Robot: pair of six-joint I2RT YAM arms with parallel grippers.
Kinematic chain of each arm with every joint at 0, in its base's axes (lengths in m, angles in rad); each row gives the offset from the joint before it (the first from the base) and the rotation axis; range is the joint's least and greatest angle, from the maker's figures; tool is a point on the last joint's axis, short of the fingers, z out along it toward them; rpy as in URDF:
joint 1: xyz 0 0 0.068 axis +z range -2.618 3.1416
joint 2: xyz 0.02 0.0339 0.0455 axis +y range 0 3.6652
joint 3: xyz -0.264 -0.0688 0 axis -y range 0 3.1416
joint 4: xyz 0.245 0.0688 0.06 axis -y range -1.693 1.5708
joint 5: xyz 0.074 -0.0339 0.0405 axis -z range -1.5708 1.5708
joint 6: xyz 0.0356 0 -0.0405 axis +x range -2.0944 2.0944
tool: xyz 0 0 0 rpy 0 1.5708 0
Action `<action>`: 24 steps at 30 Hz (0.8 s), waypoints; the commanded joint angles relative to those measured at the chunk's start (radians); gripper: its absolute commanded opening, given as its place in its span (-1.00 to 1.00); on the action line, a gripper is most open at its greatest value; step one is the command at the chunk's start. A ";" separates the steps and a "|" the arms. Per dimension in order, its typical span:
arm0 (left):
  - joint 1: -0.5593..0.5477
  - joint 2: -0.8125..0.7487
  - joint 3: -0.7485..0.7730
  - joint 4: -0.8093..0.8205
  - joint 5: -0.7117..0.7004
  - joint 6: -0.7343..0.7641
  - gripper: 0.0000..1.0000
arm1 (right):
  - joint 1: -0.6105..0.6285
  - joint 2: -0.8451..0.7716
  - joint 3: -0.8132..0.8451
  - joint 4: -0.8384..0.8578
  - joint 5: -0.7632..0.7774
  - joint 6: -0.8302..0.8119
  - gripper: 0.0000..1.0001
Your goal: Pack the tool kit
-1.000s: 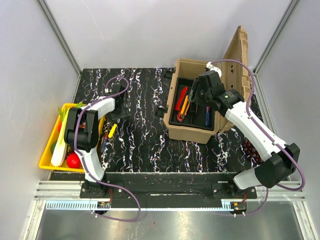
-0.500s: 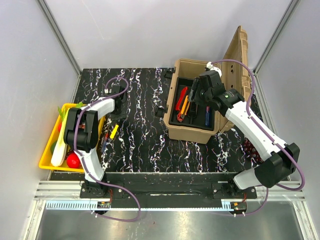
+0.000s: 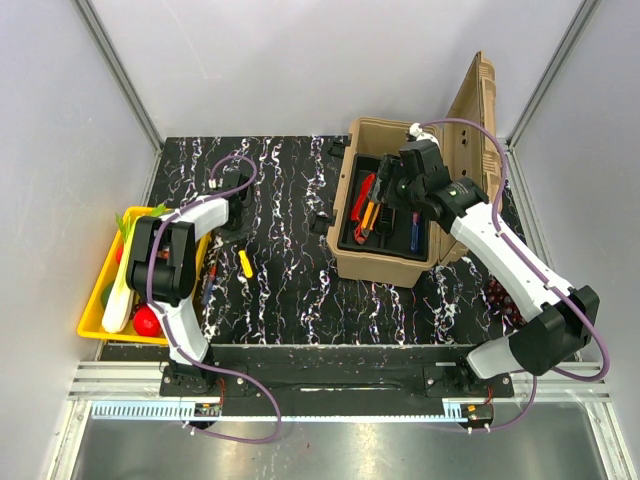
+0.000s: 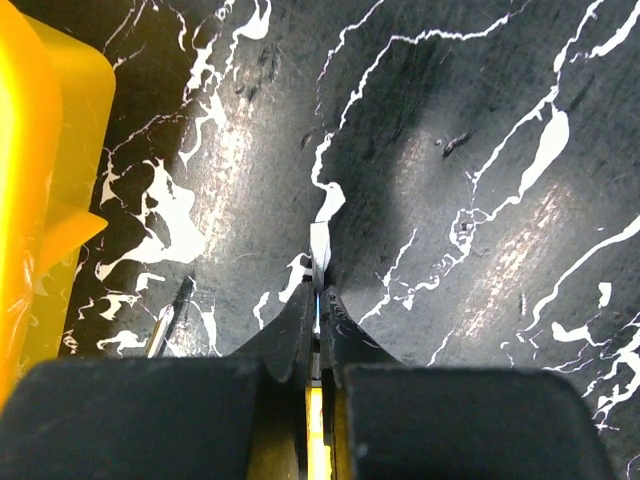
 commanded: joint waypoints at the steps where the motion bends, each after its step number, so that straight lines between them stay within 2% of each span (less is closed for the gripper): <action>1: 0.004 -0.070 -0.004 -0.041 0.041 0.015 -1.00 | -0.006 -0.038 -0.025 0.111 -0.121 -0.045 0.48; 4: -0.005 -0.138 0.002 0.008 0.141 0.058 -1.00 | -0.005 -0.066 -0.067 0.195 -0.265 -0.088 0.71; 6: -0.014 -0.197 0.007 0.043 0.204 0.075 -1.00 | -0.005 -0.087 -0.104 0.292 -0.396 -0.122 0.77; 7: -0.019 -0.224 0.013 0.057 0.237 0.081 -1.00 | -0.005 -0.093 -0.113 0.327 -0.487 -0.133 0.78; 12: -0.045 -0.362 0.048 0.163 0.492 0.066 -1.00 | -0.005 -0.070 -0.112 0.409 -0.713 -0.142 0.81; 17: -0.092 -0.458 0.076 0.332 0.666 -0.049 -1.00 | 0.006 -0.054 -0.116 0.459 -0.827 -0.130 0.82; 20: -0.138 -0.493 0.074 0.442 0.698 -0.152 -1.00 | 0.014 -0.044 -0.115 0.487 -0.861 -0.114 0.82; 24: -0.219 -0.524 0.060 0.589 0.670 -0.265 -1.00 | 0.029 -0.032 -0.104 0.508 -0.886 -0.102 0.79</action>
